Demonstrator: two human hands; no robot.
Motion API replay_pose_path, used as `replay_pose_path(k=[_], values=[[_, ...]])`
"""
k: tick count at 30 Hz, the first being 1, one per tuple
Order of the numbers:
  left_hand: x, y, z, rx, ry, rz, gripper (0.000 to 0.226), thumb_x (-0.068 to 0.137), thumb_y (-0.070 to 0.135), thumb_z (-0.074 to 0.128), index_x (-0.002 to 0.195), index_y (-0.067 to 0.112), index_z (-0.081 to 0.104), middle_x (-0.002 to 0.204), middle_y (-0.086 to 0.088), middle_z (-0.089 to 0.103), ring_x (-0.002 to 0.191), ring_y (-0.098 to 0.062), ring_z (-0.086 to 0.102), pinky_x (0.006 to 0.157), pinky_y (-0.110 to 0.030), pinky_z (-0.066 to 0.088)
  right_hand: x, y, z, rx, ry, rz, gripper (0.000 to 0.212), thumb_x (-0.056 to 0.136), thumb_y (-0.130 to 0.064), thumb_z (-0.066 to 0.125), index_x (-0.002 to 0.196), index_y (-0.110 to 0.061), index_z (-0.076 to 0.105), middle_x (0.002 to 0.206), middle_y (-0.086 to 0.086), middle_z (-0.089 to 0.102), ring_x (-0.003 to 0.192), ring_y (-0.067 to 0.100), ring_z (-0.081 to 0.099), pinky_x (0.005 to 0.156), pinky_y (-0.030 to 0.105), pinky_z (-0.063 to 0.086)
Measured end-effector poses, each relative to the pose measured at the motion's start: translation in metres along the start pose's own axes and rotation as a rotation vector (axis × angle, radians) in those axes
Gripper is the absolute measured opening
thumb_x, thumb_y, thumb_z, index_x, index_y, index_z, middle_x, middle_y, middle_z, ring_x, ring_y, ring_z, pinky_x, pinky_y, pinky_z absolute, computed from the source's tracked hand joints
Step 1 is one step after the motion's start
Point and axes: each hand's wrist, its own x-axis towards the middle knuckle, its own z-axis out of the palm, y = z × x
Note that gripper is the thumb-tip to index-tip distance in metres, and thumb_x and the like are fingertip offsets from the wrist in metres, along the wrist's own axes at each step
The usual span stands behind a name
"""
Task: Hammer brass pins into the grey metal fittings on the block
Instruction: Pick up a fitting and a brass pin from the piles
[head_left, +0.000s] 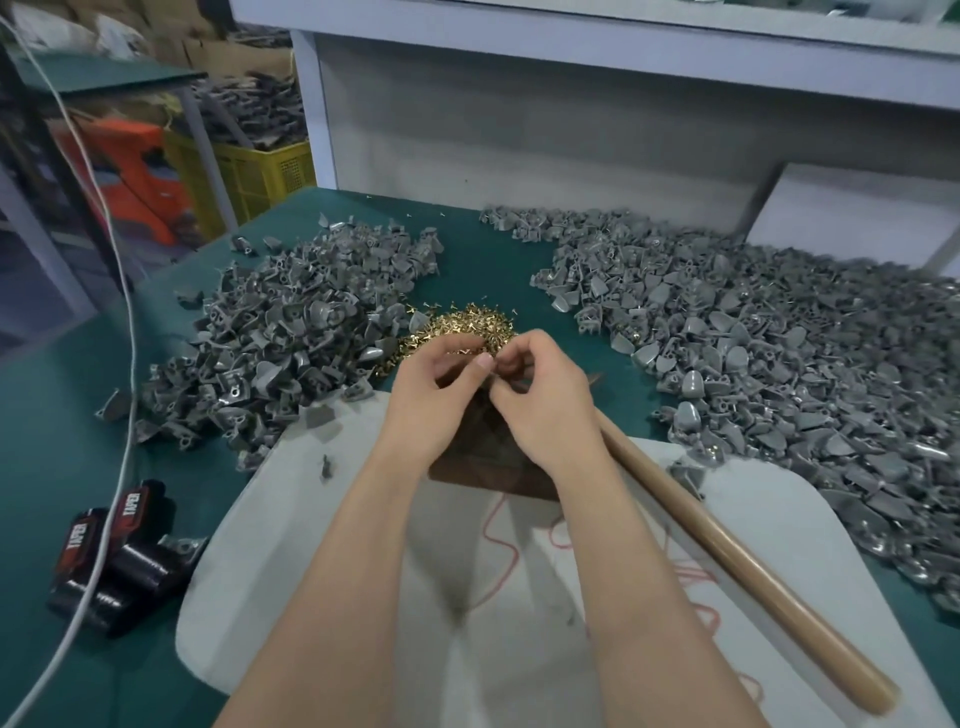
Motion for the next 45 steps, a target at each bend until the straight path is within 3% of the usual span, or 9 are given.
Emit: replay_pose_path(k=[5, 9, 13, 18, 21, 28, 39, 42, 45], values=[[0.002, -0.002, -0.005, 0.096, -0.062, 0.012, 0.020, 0.090, 0.005, 0.060, 0.102, 0.021, 0.062, 0.092, 0.004, 0.071, 0.086, 0.009, 0.063, 0.082, -0.005, 0.043, 0.001, 0.000, 0.000, 0.007, -0.015, 0.020, 0.019, 0.081, -0.006, 0.064, 0.088, -0.021, 0.053, 0.093, -0.001, 0.062, 0.086, 0.011, 0.058, 0.083, 0.029, 0.050], [0.002, -0.003, -0.010, 0.236, -0.100, 0.034, 0.022, 0.091, 0.006, 0.060, 0.110, 0.015, 0.064, 0.093, 0.008, 0.070, 0.089, 0.006, 0.062, 0.085, -0.007, 0.043, 0.002, -0.002, 0.003, -0.024, 0.047, 0.032, 0.019, 0.078, -0.004, 0.061, 0.084, -0.021, 0.055, 0.081, -0.007, 0.059, 0.082, 0.013, 0.058, 0.083, 0.031, 0.049], [0.004, -0.005, -0.012, 0.311, -0.087, 0.020, 0.012, 0.089, 0.009, 0.062, 0.097, 0.018, 0.066, 0.097, 0.005, 0.070, 0.101, -0.008, 0.063, 0.092, -0.021, 0.044, 0.001, -0.003, 0.004, -0.043, 0.096, 0.030, 0.016, 0.081, -0.005, 0.056, 0.082, -0.021, 0.058, 0.079, -0.009, 0.059, 0.079, 0.010, 0.054, 0.076, 0.020, 0.042], [0.001, -0.003, -0.010, 0.189, -0.100, -0.052, 0.006, 0.090, 0.008, 0.062, 0.093, 0.009, 0.066, 0.099, -0.006, 0.071, 0.102, -0.016, 0.064, 0.095, -0.029, 0.046, 0.005, -0.009, -0.005, -0.018, 0.067, 0.163, 0.014, 0.084, -0.007, 0.056, 0.085, -0.020, 0.062, 0.086, -0.005, 0.063, 0.088, 0.015, 0.060, 0.082, 0.022, 0.044], [-0.003, -0.001, -0.009, 0.114, -0.129, -0.065, 0.004, 0.089, 0.007, 0.063, 0.090, 0.010, 0.065, 0.098, -0.007, 0.070, 0.090, -0.009, 0.062, 0.091, -0.026, 0.045, 0.033, -0.011, -0.005, -0.140, 0.001, 0.254, 0.018, 0.085, -0.008, 0.055, 0.096, -0.017, 0.066, 0.106, 0.004, 0.066, 0.101, 0.025, 0.062, 0.092, 0.032, 0.048], [-0.007, -0.006, -0.017, 0.108, -0.190, -0.066, 0.006, 0.087, 0.013, 0.064, 0.089, 0.015, 0.069, 0.092, 0.006, 0.073, 0.095, -0.006, 0.065, 0.088, -0.017, 0.047, 0.090, 0.006, 0.023, -0.544, -0.380, 0.336, 0.028, 0.084, -0.017, 0.066, 0.112, -0.013, 0.066, 0.114, 0.007, 0.065, 0.105, 0.025, 0.060, 0.079, 0.029, 0.046], [-0.001, -0.002, -0.014, 0.182, -0.180, -0.047, 0.008, 0.089, 0.012, 0.065, 0.088, 0.017, 0.070, 0.092, 0.005, 0.071, 0.091, -0.007, 0.063, 0.084, -0.020, 0.047, 0.090, 0.009, 0.019, -0.459, -0.225, 0.326, 0.020, 0.086, -0.014, 0.065, 0.105, -0.011, 0.069, 0.110, 0.008, 0.067, 0.101, 0.025, 0.062, 0.081, 0.029, 0.047], [-0.002, -0.001, -0.013, 0.223, -0.194, -0.008, 0.008, 0.090, 0.013, 0.064, 0.090, 0.018, 0.070, 0.090, 0.007, 0.069, 0.084, -0.003, 0.061, 0.074, -0.011, 0.044, 0.072, 0.000, 0.001, -0.321, -0.115, 0.252, 0.007, 0.085, -0.016, 0.066, 0.088, -0.011, 0.070, 0.092, 0.003, 0.069, 0.092, 0.021, 0.064, 0.080, 0.028, 0.048], [-0.003, 0.000, -0.014, 0.240, -0.158, -0.002, 0.008, 0.090, 0.013, 0.064, 0.088, 0.020, 0.068, 0.092, 0.006, 0.067, 0.092, -0.009, 0.061, 0.082, -0.019, 0.045, 0.040, -0.006, -0.017, -0.110, -0.077, 0.177, 0.012, 0.084, -0.013, 0.067, 0.077, -0.022, 0.067, 0.075, -0.004, 0.065, 0.084, 0.019, 0.065, 0.087, 0.035, 0.052]])
